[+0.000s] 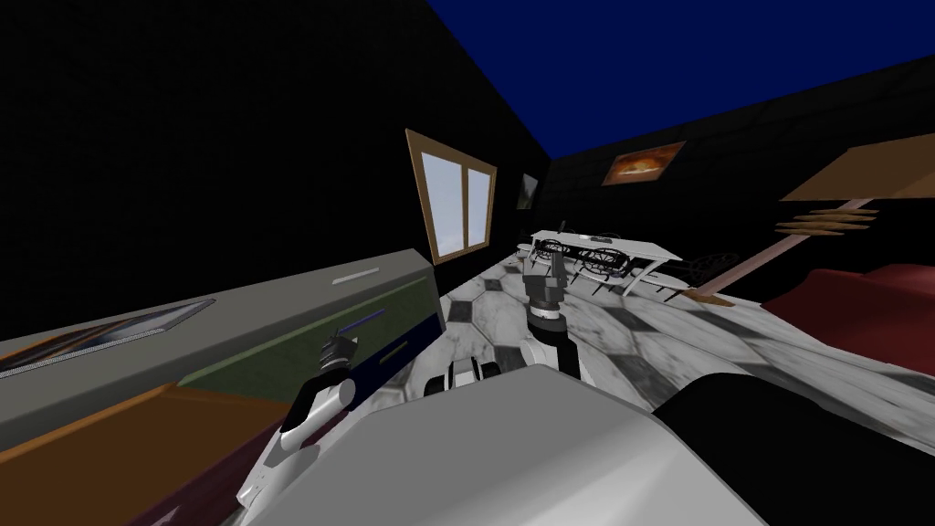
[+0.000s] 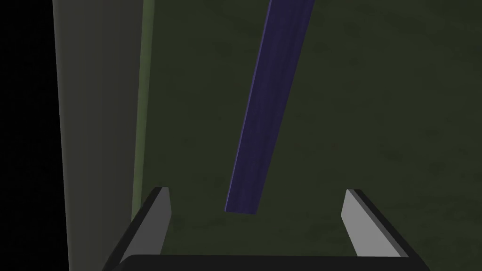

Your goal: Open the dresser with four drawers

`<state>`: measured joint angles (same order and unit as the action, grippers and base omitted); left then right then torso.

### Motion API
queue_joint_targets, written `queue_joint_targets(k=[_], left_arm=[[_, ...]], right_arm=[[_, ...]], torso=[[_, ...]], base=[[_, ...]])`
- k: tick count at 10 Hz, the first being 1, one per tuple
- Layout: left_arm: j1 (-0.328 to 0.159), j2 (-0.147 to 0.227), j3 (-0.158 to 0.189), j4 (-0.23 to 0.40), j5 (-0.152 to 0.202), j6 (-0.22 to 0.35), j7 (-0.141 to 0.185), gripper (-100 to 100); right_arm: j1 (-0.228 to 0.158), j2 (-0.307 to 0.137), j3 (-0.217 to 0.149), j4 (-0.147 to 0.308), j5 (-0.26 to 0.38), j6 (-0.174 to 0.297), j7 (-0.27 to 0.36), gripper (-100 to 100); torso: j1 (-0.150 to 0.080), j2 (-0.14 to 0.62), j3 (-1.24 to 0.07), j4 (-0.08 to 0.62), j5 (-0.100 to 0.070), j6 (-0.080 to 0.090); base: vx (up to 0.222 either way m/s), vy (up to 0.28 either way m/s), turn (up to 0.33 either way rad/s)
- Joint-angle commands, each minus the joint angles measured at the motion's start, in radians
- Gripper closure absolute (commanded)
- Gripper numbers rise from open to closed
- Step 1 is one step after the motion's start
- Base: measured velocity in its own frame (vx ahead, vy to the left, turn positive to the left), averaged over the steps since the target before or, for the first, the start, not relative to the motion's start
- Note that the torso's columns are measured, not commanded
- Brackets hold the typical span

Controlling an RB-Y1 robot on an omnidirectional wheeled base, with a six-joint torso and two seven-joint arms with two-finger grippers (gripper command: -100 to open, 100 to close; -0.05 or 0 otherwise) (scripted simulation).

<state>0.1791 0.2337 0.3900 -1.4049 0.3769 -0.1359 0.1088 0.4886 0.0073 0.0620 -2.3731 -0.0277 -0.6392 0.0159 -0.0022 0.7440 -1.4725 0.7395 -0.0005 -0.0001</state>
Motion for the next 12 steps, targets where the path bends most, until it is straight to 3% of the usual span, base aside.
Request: queue_joint_targets(k=[1, 2, 8, 9, 12], left_arm=[[-0.004, 0.002, 0.002, 0.003, 0.001, 0.002, 0.001, -100], [-0.005, 0.002, 0.002, 0.004, 0.001, 0.002, 0.001, 100], [0.016, 0.005, -0.003, -0.028, 0.008, 0.015, 0.004, 100], [0.01, 0.005, -0.001, -0.018, 0.006, 0.014, 0.003, -100], [0.001, 0.007, 0.003, -0.005, 0.003, 0.012, 0.002, -100]], right_arm=[[0.0, 0.0, 0.0, 0.0, 0.0, 0.0, 0.0, 0], [0.0, 0.0, 0.0, 0.0, 0.0, 0.0, 0.0, 0], [-0.001, 0.0, 0.0, 0.0, 0.0, 0.0, 0.0, 0], [0.0, 0.0, 0.0, 0.0, 0.0, 0.0, 0.0, 0], [0.0, 0.0, 0.0, 0.0, 0.0, 0.0, 0.0, 0]], torso=[[0.001, -0.002, -0.001, 0.0, 0.0, 0.0], [0.001, -0.003, -0.002, -0.001, 0.0, 0.0], [0.001, -0.006, -0.004, -0.002, 0.0, 0.0], [0.005, -0.011, -0.007, -0.003, 0.001, 0.0], [0.006, -0.011, -0.007, -0.003, 0.002, 0.0]], base=[[0.057, 0.028, -0.007], [0.009, 0.005, 0.001], [-0.127, -0.09, 0.014], [0.073, 0.027, -0.016], [0.138, 0.094, -0.012]])
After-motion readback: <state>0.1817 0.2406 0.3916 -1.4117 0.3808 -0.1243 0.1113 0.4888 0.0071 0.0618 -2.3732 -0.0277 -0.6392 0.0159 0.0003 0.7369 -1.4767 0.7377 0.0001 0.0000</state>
